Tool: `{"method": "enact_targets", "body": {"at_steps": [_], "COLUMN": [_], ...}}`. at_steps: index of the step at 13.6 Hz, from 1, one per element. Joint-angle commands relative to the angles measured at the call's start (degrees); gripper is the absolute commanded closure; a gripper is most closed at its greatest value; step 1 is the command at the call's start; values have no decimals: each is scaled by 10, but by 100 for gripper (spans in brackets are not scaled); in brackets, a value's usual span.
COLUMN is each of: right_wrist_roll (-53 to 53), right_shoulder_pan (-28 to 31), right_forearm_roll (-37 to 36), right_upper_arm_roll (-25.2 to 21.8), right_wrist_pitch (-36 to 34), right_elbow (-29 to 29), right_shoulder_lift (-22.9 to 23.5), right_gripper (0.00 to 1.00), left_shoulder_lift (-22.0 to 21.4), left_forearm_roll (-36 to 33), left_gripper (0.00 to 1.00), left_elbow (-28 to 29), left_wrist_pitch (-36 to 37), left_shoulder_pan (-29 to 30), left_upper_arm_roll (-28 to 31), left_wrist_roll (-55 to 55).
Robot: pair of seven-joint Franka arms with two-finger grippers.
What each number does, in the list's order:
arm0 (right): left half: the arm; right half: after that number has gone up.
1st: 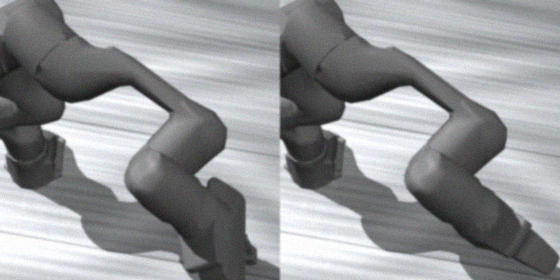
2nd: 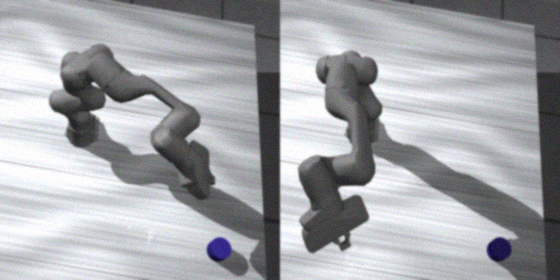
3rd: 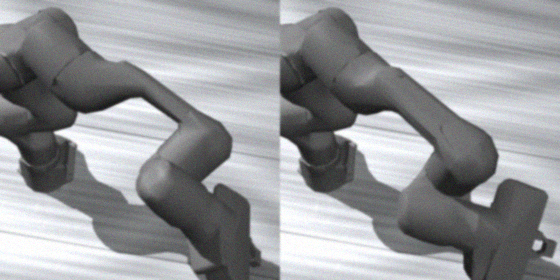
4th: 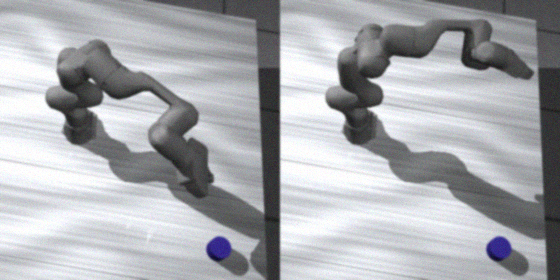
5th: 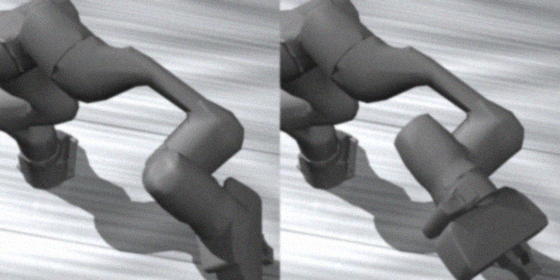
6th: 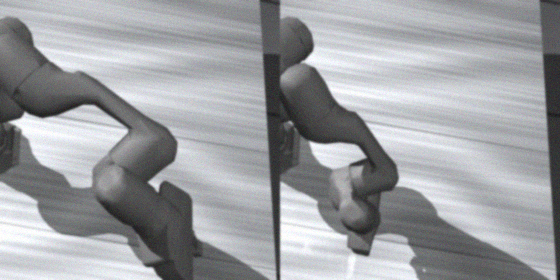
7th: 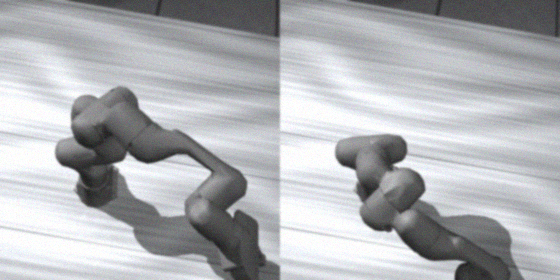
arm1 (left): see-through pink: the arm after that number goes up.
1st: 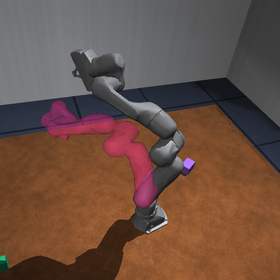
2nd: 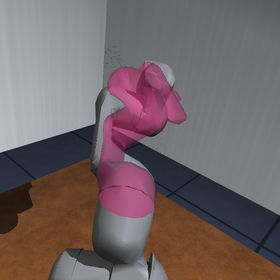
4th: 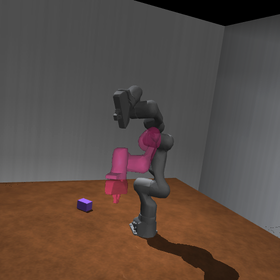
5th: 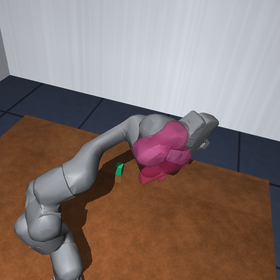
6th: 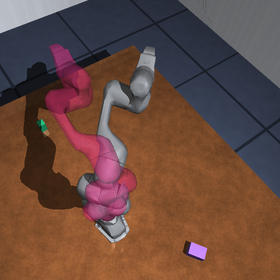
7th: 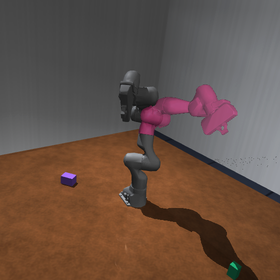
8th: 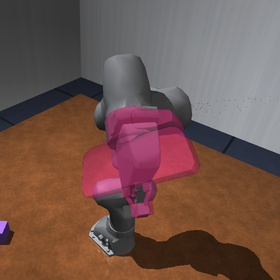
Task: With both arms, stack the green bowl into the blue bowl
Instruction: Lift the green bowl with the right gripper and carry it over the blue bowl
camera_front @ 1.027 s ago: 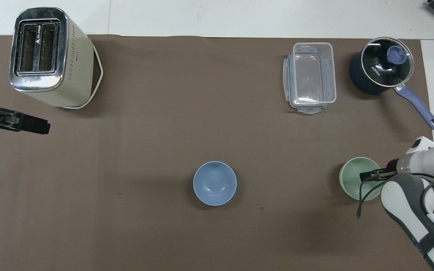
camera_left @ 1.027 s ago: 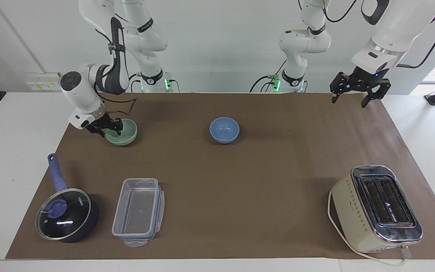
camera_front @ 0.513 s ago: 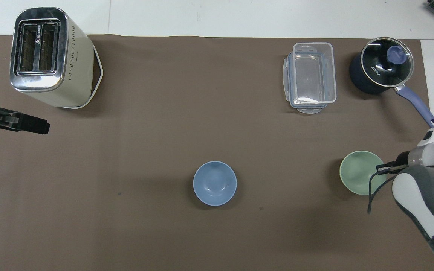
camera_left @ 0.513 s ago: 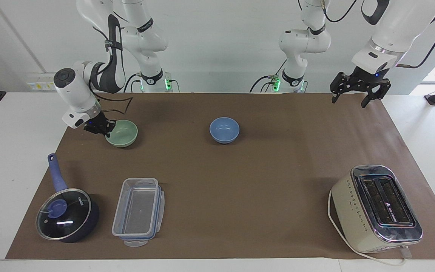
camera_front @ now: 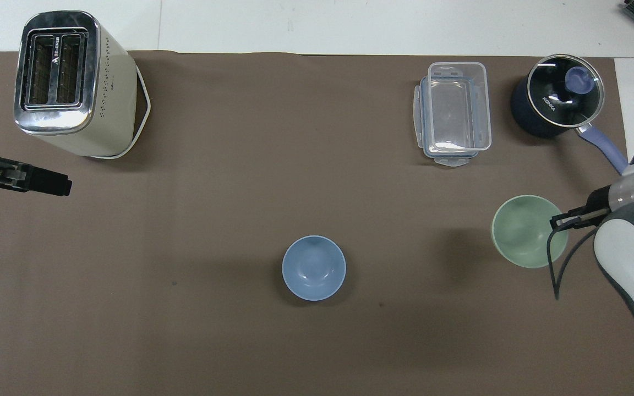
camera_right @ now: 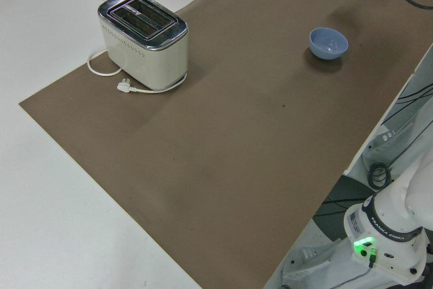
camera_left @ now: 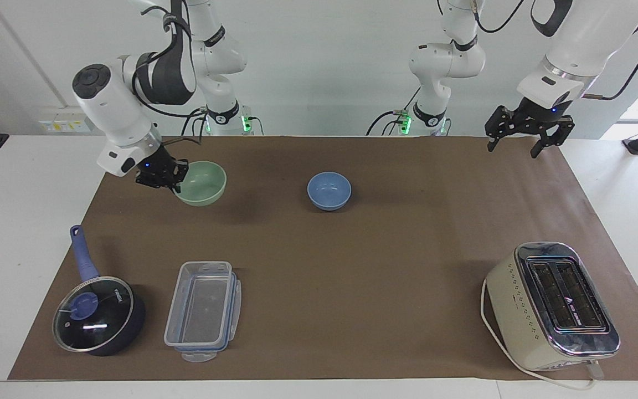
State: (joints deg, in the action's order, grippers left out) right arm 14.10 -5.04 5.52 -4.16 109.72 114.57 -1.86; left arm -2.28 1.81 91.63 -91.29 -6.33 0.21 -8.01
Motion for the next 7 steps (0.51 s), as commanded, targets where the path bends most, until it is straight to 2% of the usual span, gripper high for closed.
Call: {"method": "enact_targets", "body": {"at_steps": [1, 5, 7], "right_wrist_roll": [-97, -222, -278], "right_shoulder_pan": [-64, -151, -207], "right_forearm_roll": [12, 15, 36], "right_upper_arm_roll": [2, 6, 5], "right_wrist_pitch": [-2, 11, 52], "right_elbow": [-14, -11, 1], "right_shoulder_lift": [6, 6, 17], "right_gripper": [100, 100, 100], "left_shoulder_lift": [6, 6, 6], "left_forearm_roll": [-4, -4, -4], "left_gripper": [0, 0, 0], "left_elbow": [-14, -14, -14], "left_wrist_pitch": [14, 13, 13], "left_shoulder_pan": [7, 8, 7], "left_upper_arm_roll": [-4, -4, -4], "left_wrist_roll": [-5, -5, -5]}}
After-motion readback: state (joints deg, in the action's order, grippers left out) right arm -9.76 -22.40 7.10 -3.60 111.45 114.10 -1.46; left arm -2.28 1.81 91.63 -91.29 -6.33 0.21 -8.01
